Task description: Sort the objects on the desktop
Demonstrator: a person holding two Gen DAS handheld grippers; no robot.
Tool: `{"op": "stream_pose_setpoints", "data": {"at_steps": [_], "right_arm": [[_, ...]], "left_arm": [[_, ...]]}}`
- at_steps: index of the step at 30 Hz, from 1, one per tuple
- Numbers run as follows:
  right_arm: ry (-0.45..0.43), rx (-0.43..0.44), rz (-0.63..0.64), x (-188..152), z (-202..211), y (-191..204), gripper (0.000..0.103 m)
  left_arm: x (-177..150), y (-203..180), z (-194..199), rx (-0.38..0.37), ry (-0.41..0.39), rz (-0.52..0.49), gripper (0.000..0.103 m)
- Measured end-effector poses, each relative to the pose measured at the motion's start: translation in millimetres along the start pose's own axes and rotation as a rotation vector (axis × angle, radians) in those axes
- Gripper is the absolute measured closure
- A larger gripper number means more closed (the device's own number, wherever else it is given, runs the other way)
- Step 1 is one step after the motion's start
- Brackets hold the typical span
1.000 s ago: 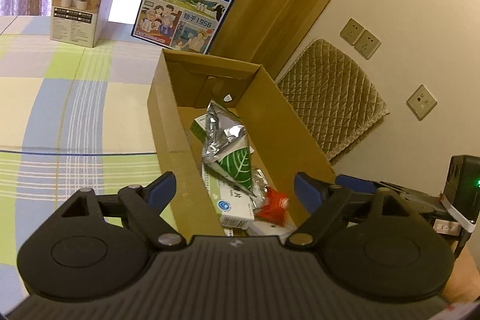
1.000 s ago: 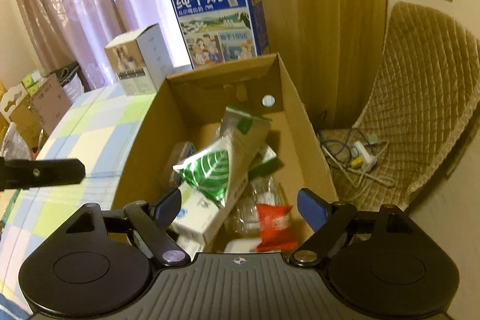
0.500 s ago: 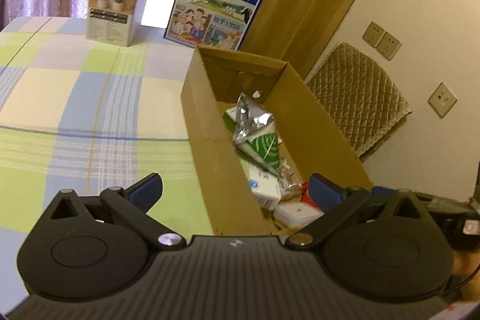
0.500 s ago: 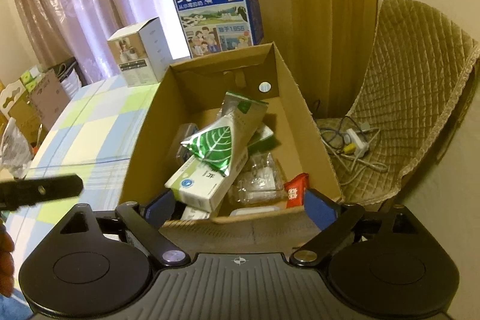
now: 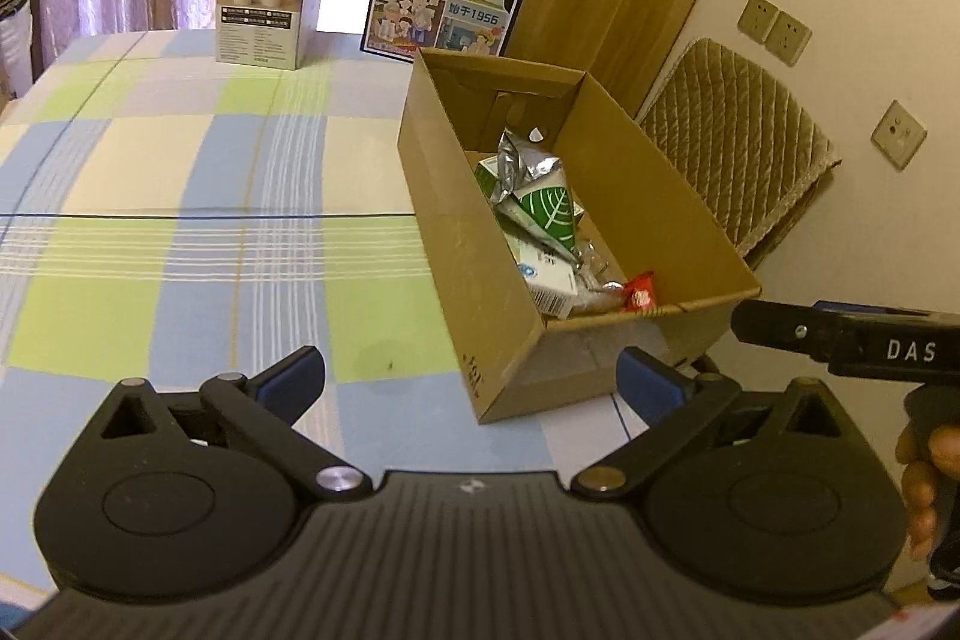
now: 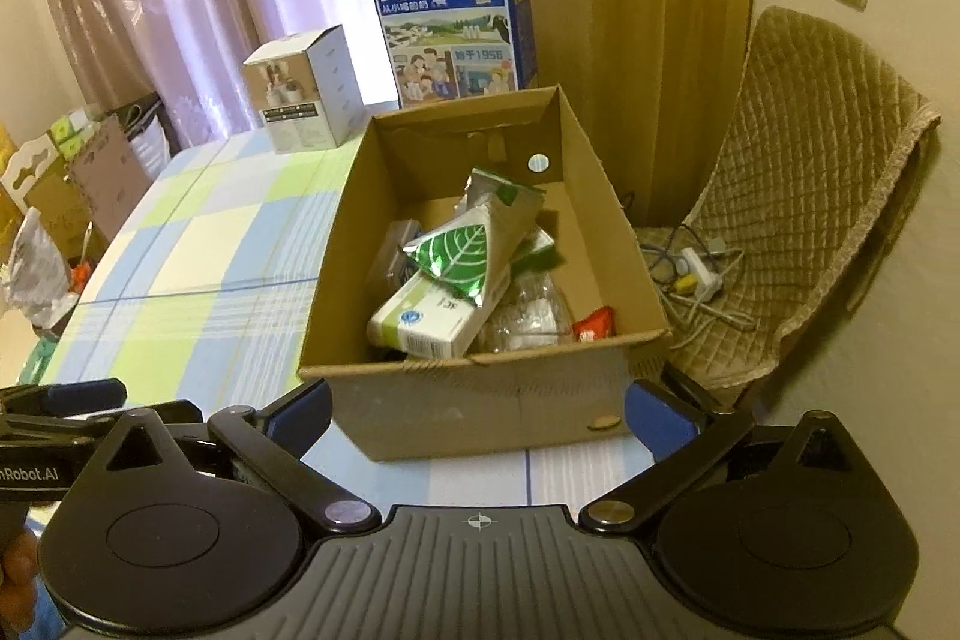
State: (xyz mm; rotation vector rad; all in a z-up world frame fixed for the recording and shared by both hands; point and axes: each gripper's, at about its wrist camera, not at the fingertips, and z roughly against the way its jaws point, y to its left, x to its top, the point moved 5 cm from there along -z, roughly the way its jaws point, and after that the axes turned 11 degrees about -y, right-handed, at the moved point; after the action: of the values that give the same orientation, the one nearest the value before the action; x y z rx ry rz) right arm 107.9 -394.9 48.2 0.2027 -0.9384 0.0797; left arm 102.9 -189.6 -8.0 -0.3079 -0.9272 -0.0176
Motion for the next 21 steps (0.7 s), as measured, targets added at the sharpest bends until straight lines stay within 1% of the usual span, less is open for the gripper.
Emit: {"op": "stream_pose_setpoints", "data": {"at_steps": [6,11,21], "right_arm": [[-0.012,-0.006,0.011,-5.7,24.5,9.4,0.002],[-0.008,-0.013,0.018,-13.1,38.9,14.9,0.002],[-0.03,-0.021,0.008,-15.3,59.5,16.6,0.002]], "left_arm": [[-2.6,-7.1,23.6,0.014,-0.027,-0.009,0.001],[-4.3,-17.2,39.3,0.025,-0.051,-0.046,0.001],[-10.1,-31.5,53.3,0.022,-0.061,-0.081,0.001]]}}
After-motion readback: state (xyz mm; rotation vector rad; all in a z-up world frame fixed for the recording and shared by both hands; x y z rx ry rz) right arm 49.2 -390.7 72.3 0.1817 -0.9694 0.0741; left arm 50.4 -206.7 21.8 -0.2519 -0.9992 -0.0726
